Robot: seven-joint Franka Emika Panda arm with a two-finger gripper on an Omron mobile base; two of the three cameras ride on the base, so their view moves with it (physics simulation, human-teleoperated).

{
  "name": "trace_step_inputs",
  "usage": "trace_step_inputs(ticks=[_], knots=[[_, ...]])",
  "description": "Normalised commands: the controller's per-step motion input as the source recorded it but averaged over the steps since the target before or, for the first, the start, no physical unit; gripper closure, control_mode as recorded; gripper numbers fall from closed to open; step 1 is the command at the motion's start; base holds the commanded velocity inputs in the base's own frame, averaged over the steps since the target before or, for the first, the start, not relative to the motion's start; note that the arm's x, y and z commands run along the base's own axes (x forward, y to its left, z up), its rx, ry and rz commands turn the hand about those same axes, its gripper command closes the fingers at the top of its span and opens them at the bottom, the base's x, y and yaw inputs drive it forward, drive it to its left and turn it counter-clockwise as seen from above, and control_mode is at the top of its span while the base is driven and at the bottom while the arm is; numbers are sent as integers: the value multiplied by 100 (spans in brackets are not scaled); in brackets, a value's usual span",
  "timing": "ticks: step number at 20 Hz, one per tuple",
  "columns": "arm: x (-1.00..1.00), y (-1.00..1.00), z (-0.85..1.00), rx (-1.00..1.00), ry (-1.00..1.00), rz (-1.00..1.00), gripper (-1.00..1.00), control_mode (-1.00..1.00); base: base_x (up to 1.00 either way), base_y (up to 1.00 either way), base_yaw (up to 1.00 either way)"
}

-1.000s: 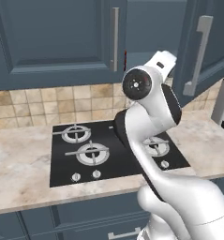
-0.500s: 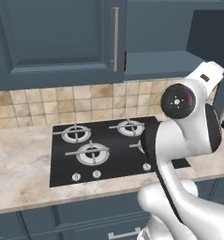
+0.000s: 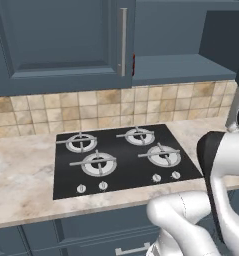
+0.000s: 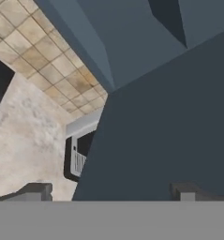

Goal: The dining table condiment station is running low on condiment bottle. Refill the condiment station by opening the cabinet and taking the condiment bottle from the cabinet and placing it on the dining table.

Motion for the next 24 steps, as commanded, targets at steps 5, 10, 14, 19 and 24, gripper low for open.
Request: trace_step_inputs(ticks=[5, 10, 14, 19, 24], knots=[[-36, -100, 0, 0, 0, -1, -100, -100, 0, 0, 0], [-7, -89, -1, 2, 2, 0, -100, -100, 0, 0, 0], [0, -46, -3, 0, 1, 0, -100, -100, 0, 0, 0], [0, -32, 0, 0, 0, 0, -100, -100, 0, 0, 0], [0, -11, 0, 0, 4, 0, -100, -100, 0, 0, 0]])
